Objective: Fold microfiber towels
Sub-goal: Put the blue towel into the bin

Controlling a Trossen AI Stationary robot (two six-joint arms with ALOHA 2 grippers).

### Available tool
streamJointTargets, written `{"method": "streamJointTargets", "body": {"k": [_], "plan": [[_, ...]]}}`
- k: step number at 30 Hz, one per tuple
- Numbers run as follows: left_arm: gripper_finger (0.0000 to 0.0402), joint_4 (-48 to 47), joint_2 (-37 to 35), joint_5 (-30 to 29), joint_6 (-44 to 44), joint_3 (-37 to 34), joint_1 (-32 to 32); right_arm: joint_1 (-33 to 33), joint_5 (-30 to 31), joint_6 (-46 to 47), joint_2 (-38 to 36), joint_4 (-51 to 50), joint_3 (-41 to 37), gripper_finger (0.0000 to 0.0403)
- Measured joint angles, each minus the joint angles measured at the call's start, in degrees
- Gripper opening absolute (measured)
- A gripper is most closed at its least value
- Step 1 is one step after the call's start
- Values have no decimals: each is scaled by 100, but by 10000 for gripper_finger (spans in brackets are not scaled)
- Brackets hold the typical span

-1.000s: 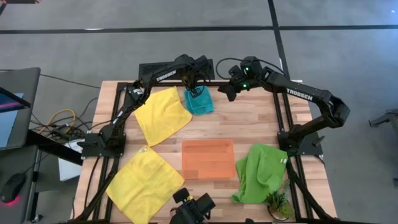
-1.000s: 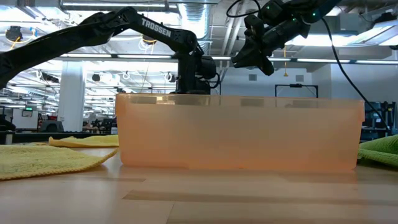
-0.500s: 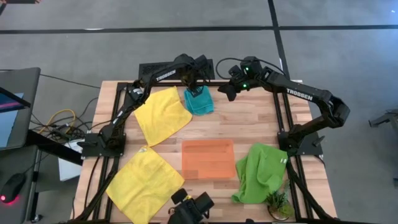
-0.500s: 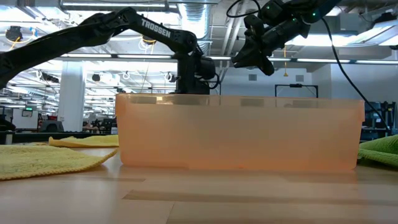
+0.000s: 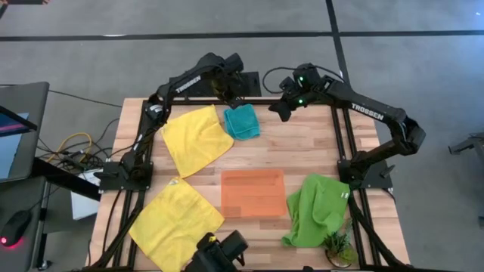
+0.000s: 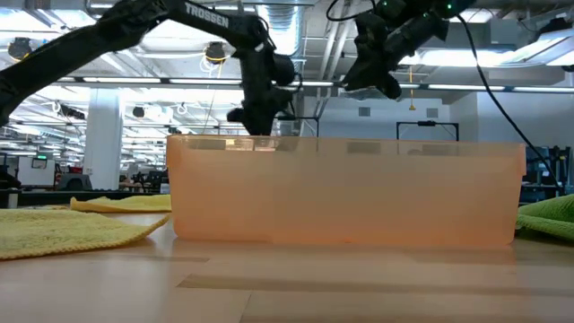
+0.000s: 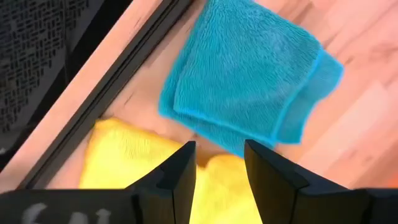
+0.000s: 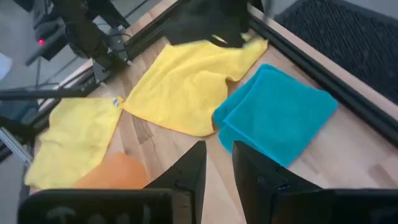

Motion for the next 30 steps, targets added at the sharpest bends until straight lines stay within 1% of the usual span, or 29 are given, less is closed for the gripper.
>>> {"method": "streamJointTargets", "body": {"k": [2,5,9,14,18,21,24,27,30], "plan": [[127,-176,-92,-1,-78,0,-23,-77,-5,210,0,-136,169,103],[127,-409,-192,-6,-199,-2,-117,-148,38,214,1,-469,336,103],[127,-489,-486,-29,-384,-2,-330,-106,241,-273,2,-986,592,103],[127,-487,-990,-220,-715,-2,-596,22,462,-691,140,-1567,977,103],[127,-490,-1357,-528,-1142,-116,-819,97,582,-860,482,-1863,1206,103],[127,-650,-1645,-830,-1528,-382,-1003,149,574,-879,817,-2086,1385,103],[127,-678,-2021,-1146,-1905,-811,-1188,178,576,-950,1173,-2293,1526,103],[127,-639,-2506,-1261,-2306,-1438,-1347,238,582,-994,1469,-2343,1720,103],[127,-397,-3055,-1438,-2717,-2209,-1453,335,586,-1017,1761,-2355,1961,103]]}}
